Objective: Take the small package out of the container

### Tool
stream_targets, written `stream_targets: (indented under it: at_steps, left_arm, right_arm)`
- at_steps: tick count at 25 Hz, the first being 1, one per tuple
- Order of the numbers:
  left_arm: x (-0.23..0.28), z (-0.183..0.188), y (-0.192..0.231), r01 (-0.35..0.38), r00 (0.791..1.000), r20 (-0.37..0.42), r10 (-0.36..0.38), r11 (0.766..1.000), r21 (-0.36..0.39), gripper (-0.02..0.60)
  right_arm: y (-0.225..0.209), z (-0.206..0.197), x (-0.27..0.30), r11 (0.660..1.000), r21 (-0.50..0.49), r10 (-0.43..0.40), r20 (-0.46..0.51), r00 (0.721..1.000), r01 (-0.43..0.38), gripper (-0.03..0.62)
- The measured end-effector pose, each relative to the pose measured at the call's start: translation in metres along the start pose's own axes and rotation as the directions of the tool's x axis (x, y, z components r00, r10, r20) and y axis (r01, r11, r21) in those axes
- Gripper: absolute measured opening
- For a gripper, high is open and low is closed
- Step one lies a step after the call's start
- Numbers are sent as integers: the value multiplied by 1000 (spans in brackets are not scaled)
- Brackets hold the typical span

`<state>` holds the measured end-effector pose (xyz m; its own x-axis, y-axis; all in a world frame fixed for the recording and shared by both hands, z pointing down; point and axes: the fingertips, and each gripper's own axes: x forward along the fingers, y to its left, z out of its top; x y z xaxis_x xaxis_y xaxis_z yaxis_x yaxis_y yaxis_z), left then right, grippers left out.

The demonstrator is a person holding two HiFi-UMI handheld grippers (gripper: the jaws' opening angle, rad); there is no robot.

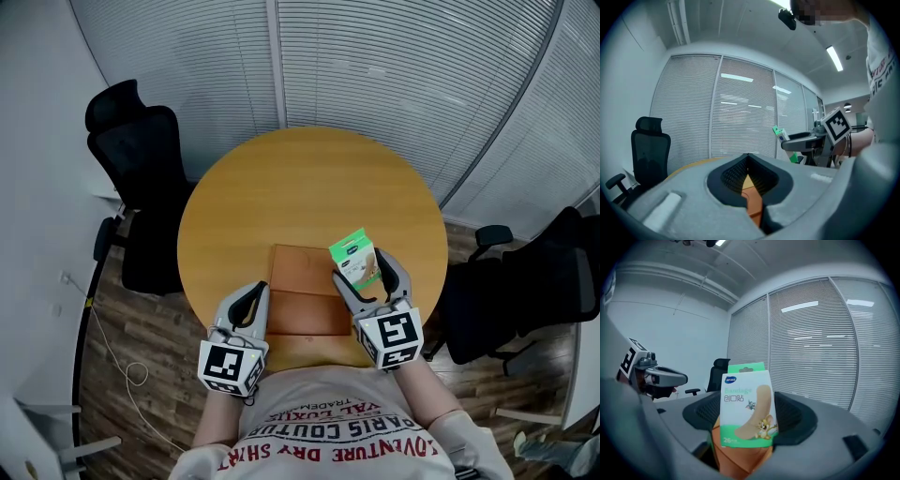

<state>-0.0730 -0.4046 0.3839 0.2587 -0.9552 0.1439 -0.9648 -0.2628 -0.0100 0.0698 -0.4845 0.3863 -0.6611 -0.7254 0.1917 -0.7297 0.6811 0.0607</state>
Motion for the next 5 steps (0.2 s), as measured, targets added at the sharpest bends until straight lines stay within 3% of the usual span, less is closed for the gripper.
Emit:
stream_targets:
  at_steps: [5]
  left_arm:
    - [1, 0, 1, -6, 1000, 1, 6, 1000, -4, 11]
  right_arm:
    - [2, -4, 2, 1000, 6, 7, -9, 1000, -7, 359]
